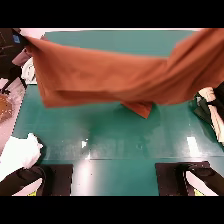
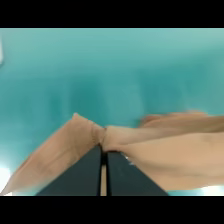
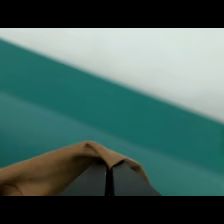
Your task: Fold the shirts.
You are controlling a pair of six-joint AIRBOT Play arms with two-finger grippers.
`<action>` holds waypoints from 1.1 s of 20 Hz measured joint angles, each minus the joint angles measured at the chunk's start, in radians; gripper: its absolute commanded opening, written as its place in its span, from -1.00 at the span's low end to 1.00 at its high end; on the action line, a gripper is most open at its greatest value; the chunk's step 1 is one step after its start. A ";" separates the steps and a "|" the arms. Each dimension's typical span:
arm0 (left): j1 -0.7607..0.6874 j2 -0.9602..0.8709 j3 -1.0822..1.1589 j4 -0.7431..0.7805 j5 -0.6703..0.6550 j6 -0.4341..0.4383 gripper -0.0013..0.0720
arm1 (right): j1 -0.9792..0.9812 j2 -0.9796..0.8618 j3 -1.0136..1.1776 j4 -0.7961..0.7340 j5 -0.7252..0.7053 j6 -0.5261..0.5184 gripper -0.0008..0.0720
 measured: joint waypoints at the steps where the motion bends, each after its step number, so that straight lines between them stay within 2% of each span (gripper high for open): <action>1: -0.004 0.001 0.000 -0.010 -0.009 -0.002 -0.90 | 0.000 -0.017 -0.004 0.000 0.057 0.019 -0.92; 3: -0.011 -0.001 -0.008 -0.018 -0.035 -0.004 -0.90 | 0.000 -0.053 -0.009 0.001 0.139 0.057 -0.92; 7: -0.018 -0.003 -0.129 -0.006 -0.061 -0.004 -0.90 | 0.000 -0.159 -0.013 0.002 0.214 0.126 -0.92; 10: -0.006 -0.005 -0.323 0.053 0.040 -0.026 -0.91 | 0.005 -0.277 -0.015 0.014 0.214 0.149 -0.92; 13: 0.059 -0.021 -0.517 0.087 0.264 -0.123 -0.91 | 0.027 -0.411 -0.015 0.021 0.086 0.114 -0.92; 18: 0.190 -0.166 -0.656 0.108 0.675 -0.290 -0.90 | 0.078 -0.626 -0.015 0.025 -0.266 -0.027 -0.91; 22: 0.240 -0.353 -0.680 0.084 0.858 -0.369 -0.90 | 0.098 -0.800 -0.013 0.026 -0.506 -0.117 -0.91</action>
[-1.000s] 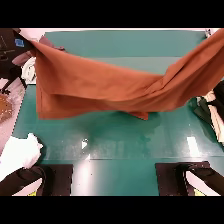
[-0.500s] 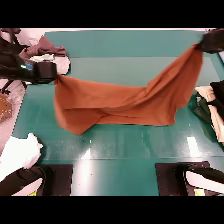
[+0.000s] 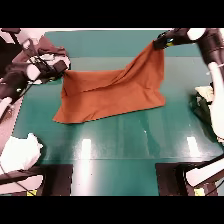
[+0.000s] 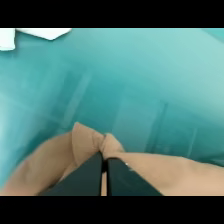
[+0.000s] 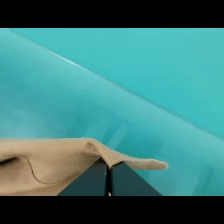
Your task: Fold the shirts.
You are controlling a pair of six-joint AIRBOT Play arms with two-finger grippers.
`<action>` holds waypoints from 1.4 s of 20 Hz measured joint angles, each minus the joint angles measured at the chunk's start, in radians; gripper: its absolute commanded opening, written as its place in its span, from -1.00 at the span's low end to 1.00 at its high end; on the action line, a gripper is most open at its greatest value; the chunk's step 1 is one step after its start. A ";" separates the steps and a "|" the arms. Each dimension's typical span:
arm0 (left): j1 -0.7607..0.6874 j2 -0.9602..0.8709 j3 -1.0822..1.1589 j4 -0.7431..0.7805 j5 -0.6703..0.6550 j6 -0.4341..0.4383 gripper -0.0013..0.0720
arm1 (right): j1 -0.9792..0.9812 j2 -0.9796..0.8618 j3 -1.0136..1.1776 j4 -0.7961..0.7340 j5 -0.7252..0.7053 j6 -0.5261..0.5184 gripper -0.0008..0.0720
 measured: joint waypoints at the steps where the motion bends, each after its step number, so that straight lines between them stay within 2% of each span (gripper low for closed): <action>1: 0.005 -0.037 -0.003 -0.018 0.016 -0.005 -0.90 | 0.003 -0.034 0.005 0.001 -0.027 -0.010 -0.91; 4: 0.014 -0.106 0.000 -0.055 0.069 0.000 -0.90 | 0.005 -0.099 0.018 0.000 -0.056 -0.026 -0.91; 5: 0.016 -0.116 0.007 -0.060 0.076 0.010 -0.80 | 0.006 -0.110 0.021 0.000 -0.058 -0.030 -0.91; 6: 0.017 -0.124 0.020 -0.064 0.083 0.027 0.15 | 0.006 -0.116 0.023 0.000 -0.054 -0.034 -0.87; 7: 0.018 -0.130 0.034 -0.068 0.083 0.042 1.00 | 0.006 -0.120 0.024 0.000 -0.038 -0.036 -0.34; 8: 0.019 -0.135 0.052 -0.070 0.082 0.058 0.98 | 0.006 -0.120 0.025 0.000 -0.012 -0.037 0.43; 9: 0.019 -0.138 0.072 -0.070 0.074 0.067 0.99 | 0.005 -0.120 0.026 0.000 0.010 -0.034 0.86; 13: 0.020 -0.144 0.190 0.028 -0.030 0.119 0.99 | -0.046 -0.089 0.027 -0.020 0.085 0.108 0.91; 16: 0.020 -0.145 0.274 0.117 -0.211 0.252 0.98 | -0.119 -0.043 0.023 -0.024 0.225 0.187 0.91; 18: 0.021 -0.143 0.283 0.142 -0.363 0.365 0.97 | -0.168 -0.007 -0.019 -0.023 0.343 0.201 0.91; 19: 0.020 -0.139 0.266 0.146 -0.431 0.409 0.50 | -0.190 0.017 -0.058 -0.007 0.384 0.200 0.91; 20: 0.020 -0.133 0.236 0.145 -0.483 0.447 -0.06 | -0.216 0.048 -0.111 0.021 0.412 0.192 0.91; 21: 0.021 -0.125 0.198 0.136 -0.527 0.488 -0.14 | -0.241 0.077 -0.170 0.051 0.428 0.180 0.91; 23: 0.027 -0.111 0.117 0.111 -0.587 0.548 -0.13 | -0.296 0.148 -0.310 0.138 0.429 0.143 0.91; 24: 0.039 -0.107 0.084 0.095 -0.609 0.574 -0.03 | -0.321 0.185 -0.384 0.187 0.420 0.120 0.91; 25: 0.061 -0.104 0.054 0.068 -0.629 0.605 0.21 | -0.344 0.217 -0.450 0.224 0.413 0.098 0.91; 27: 0.127 -0.099 0.015 -0.039 -0.659 0.675 0.55 | -0.392 0.285 -0.576 0.286 0.398 0.052 0.91; 28: 0.171 -0.098 0.002 -0.099 -0.668 0.713 0.54 | -0.410 0.313 -0.628 0.303 0.394 0.034 0.91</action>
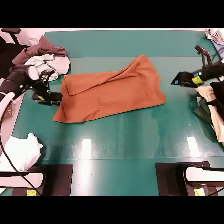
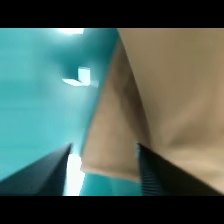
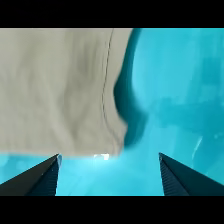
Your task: Fold the shirts.
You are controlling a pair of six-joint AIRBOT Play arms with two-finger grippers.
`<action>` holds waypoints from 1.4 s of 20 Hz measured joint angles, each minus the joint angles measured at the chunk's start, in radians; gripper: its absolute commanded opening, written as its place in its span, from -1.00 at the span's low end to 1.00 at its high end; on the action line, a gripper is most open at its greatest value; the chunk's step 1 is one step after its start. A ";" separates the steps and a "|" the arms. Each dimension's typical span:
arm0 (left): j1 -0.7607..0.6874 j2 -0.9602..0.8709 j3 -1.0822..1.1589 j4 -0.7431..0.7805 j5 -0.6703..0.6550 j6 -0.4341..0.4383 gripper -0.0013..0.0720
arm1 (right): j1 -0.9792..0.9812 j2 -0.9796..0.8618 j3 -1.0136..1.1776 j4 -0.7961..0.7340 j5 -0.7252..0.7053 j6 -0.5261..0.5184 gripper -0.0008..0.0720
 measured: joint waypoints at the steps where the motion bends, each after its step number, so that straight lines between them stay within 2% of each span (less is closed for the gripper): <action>1: 0.042 0.001 -0.009 -0.059 -0.007 0.034 0.54 | -0.017 0.029 -0.047 0.017 -0.004 -0.016 0.91; 5: 0.183 0.003 -0.045 -0.229 -0.032 0.154 0.55 | -0.079 0.137 -0.192 0.052 -0.035 -0.055 0.91; 9: 0.235 0.002 -0.114 -0.296 -0.028 0.260 0.55 | -0.109 0.202 -0.248 0.060 -0.054 -0.069 0.91; 17: 0.253 0.002 -0.206 -0.333 0.030 0.339 0.54 | -0.121 0.233 -0.268 0.065 -0.047 -0.075 0.91; 18: 0.252 0.002 -0.211 -0.342 0.035 0.343 0.47 | -0.122 0.234 -0.269 0.065 -0.046 -0.075 0.91; 19: 0.250 0.002 -0.215 -0.346 0.042 0.347 0.28 | -0.122 0.235 -0.269 0.066 -0.043 -0.075 0.91; 20: 0.249 0.000 -0.218 -0.346 0.054 0.350 0.18 | -0.122 0.235 -0.269 0.066 -0.041 -0.075 0.91; 25: 0.247 -0.002 -0.225 -0.369 0.081 0.357 0.15 | -0.104 0.236 -0.269 0.066 -0.034 -0.076 0.91; 26: 0.247 -0.003 -0.225 -0.378 0.089 0.358 -0.06 | -0.097 0.236 -0.269 0.065 -0.034 -0.076 0.91; 27: 0.247 -0.003 -0.227 -0.385 0.103 0.360 -0.40 | -0.089 0.236 -0.269 0.064 -0.036 -0.076 0.91; 28: 0.247 -0.006 -0.229 -0.392 0.112 0.365 -0.47 | -0.084 0.236 -0.269 0.064 -0.039 -0.076 0.91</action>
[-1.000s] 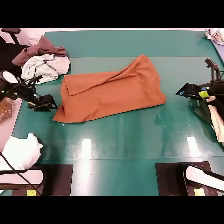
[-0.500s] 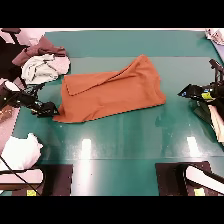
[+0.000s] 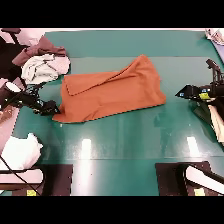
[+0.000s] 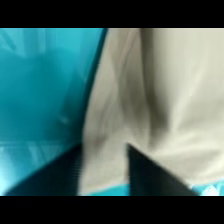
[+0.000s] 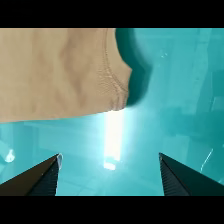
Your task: Fold the shirts.
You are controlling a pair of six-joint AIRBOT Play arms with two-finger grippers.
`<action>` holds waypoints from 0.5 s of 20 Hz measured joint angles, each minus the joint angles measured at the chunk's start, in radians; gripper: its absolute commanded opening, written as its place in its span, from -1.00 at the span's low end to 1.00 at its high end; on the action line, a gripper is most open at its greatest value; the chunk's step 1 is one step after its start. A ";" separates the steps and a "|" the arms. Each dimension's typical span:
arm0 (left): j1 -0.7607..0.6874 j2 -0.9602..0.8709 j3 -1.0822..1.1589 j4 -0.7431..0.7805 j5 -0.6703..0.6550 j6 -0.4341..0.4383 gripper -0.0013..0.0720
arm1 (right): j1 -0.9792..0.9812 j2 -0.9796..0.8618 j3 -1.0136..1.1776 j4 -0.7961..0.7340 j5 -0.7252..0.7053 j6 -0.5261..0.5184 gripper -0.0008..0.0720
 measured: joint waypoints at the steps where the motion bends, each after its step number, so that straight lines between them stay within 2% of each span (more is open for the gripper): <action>1: -0.001 0.000 0.000 -0.006 0.005 0.005 -0.47 | 0.005 0.000 0.000 -0.001 -0.004 0.000 0.91; 3: -0.001 0.000 0.000 -0.019 0.008 0.011 -0.82 | 0.010 0.000 0.000 -0.003 -0.006 0.000 0.91; 5: -0.001 0.002 0.001 -0.039 0.011 0.015 -0.90 | 0.011 0.000 0.000 -0.006 -0.010 0.000 0.91; 10: -0.001 0.019 0.002 -0.077 -0.011 0.016 -0.90 | 0.011 -0.027 0.000 -0.007 -0.027 -0.010 0.91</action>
